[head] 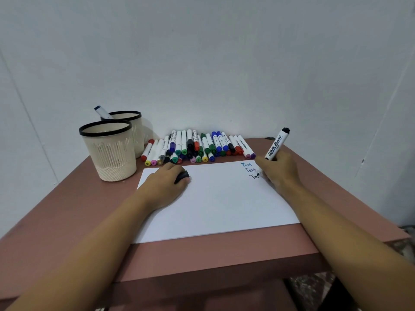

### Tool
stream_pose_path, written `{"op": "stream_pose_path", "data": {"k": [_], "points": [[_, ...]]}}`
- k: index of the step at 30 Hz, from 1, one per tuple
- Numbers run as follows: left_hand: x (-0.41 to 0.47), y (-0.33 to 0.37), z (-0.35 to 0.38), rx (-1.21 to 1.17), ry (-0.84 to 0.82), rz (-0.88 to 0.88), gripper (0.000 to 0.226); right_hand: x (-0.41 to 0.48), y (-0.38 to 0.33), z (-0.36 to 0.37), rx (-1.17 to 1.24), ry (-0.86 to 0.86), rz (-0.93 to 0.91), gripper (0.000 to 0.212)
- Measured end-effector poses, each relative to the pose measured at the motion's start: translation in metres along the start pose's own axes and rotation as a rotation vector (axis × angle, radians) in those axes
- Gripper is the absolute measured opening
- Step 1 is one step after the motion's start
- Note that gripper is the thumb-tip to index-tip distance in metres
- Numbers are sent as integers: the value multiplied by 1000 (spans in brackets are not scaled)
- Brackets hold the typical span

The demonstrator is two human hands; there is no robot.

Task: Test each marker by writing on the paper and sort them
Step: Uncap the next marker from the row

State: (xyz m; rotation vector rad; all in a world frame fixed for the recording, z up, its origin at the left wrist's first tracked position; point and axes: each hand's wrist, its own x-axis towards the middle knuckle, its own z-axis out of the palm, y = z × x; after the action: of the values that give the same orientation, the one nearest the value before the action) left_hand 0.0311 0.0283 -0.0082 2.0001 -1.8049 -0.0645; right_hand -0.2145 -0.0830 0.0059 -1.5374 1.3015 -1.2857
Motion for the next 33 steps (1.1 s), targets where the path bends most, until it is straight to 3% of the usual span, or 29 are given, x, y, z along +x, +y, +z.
{"op": "stream_pose_path", "data": {"k": [23, 28, 33], "points": [[0, 1, -1, -5, 3, -1, 25, 3, 1, 1, -32, 34, -4, 26], [-1, 4, -6, -77, 23, -40, 24, 4, -2, -4, 169, 29, 102, 22], [-7, 12, -13, -175, 152, -78, 26, 9, -11, -16, 326, -124, 193, 22]]}}
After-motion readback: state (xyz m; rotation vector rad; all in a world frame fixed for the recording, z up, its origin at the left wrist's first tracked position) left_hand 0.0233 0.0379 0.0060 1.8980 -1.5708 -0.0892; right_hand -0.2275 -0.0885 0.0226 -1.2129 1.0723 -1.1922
